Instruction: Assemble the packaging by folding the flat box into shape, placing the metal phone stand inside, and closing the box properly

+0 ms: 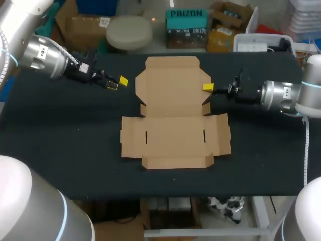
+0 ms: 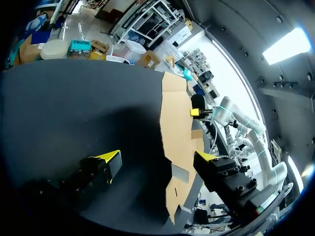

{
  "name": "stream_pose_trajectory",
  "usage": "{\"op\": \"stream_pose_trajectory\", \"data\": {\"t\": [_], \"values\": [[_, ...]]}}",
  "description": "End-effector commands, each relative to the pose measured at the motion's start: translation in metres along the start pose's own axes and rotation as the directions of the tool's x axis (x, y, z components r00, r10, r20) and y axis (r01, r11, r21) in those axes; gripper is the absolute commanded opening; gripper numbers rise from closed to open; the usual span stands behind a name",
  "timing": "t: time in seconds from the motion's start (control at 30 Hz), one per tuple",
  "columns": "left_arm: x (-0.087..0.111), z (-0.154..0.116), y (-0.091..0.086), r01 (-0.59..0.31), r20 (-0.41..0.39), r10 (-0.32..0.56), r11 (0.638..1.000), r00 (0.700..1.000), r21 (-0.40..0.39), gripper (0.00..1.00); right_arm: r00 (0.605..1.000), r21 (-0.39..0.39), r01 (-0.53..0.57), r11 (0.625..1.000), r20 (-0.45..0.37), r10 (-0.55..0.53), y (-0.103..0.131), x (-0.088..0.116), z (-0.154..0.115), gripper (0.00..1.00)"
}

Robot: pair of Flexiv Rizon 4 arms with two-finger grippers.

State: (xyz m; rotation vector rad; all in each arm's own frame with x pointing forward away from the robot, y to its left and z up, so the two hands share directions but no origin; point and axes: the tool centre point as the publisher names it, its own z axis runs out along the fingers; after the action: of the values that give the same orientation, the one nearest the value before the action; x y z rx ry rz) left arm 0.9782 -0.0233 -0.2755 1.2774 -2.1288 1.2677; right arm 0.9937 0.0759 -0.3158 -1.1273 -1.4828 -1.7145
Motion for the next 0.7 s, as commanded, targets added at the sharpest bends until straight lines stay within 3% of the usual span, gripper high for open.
{"op": "stream_pose_trajectory", "data": {"t": [0.03,0.2,0.37,0.7], "values": [[0.003,0.000,0.003,0.001,0.009,-0.001,1.000,1.000,0.015,1.00,1.000,0.003,0.000,1.000,-0.026,0.000,0.002,-0.004,-0.001,0.00],[0.003,0.000,0.003,0.001,0.009,-0.001,1.000,1.000,0.015,1.00,1.000,0.003,0.000,1.000,-0.026,0.000,0.002,-0.004,-0.001,0.00],[0.010,0.012,0.007,-0.094,0.005,0.094,0.995,0.996,0.040,1.00,0.997,-0.020,0.050,0.999,-0.060,-0.051,0.006,0.005,0.002,0.00],[0.017,0.017,-0.010,-0.217,-0.112,0.235,0.965,0.966,0.151,1.00,0.990,-0.009,0.112,0.994,-0.083,-0.112,0.020,0.031,0.008,0.00]]}}
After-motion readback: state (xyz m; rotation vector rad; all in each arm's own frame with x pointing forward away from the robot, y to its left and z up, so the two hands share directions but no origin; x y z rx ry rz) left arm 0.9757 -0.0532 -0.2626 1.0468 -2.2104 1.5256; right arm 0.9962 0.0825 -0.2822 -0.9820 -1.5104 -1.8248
